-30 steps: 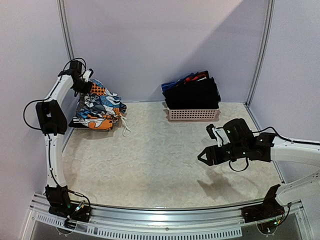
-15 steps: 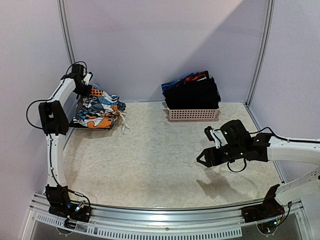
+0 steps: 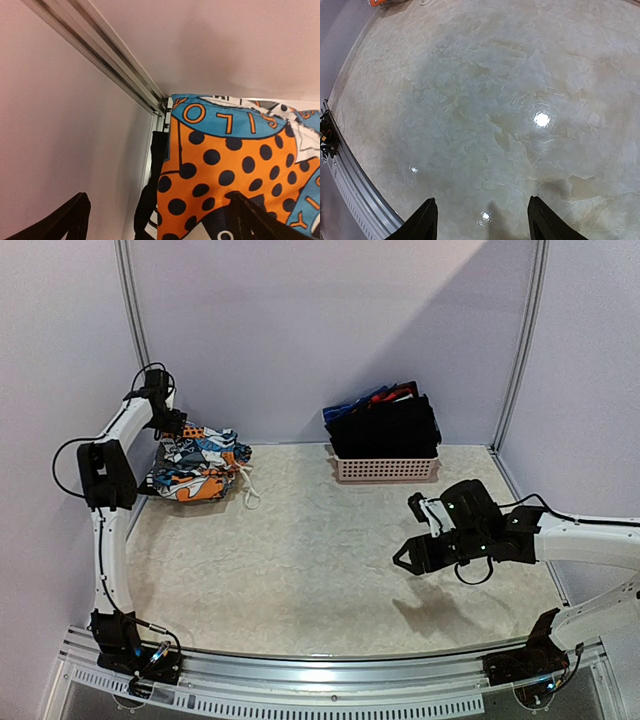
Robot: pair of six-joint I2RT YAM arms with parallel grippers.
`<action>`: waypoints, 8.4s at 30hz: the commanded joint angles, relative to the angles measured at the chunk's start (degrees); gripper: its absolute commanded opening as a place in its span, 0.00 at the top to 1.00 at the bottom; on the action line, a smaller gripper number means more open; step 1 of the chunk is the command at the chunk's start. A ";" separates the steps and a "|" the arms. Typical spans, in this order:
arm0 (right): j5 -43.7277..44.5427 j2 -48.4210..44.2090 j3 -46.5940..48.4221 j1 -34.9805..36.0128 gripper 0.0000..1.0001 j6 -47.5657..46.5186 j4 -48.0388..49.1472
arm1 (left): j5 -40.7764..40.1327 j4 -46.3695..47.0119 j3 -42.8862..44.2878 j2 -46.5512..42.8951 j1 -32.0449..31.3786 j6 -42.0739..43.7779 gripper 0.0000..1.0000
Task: Fold and stack the mixed laundry pile
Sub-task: Place the square-folded shorts at the corner of the board, then adjust the square-folded shorts at the corner of the board.
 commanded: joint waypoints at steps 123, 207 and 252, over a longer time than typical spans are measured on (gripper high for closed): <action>3.86 -4.34 1.04 3.43 0.32 -0.59 -0.46 | 6.21 19.27 -84.49 -80.12 -10.94 -31.53 0.03; 20.13 -2.91 3.45 1.65 0.01 5.05 3.71 | 3.90 42.97 -75.29 -33.67 -18.57 -38.53 0.64; 20.12 -8.75 -1.41 1.63 0.01 5.22 3.80 | -13.94 11.37 -51.28 -20.92 -26.28 -20.54 0.49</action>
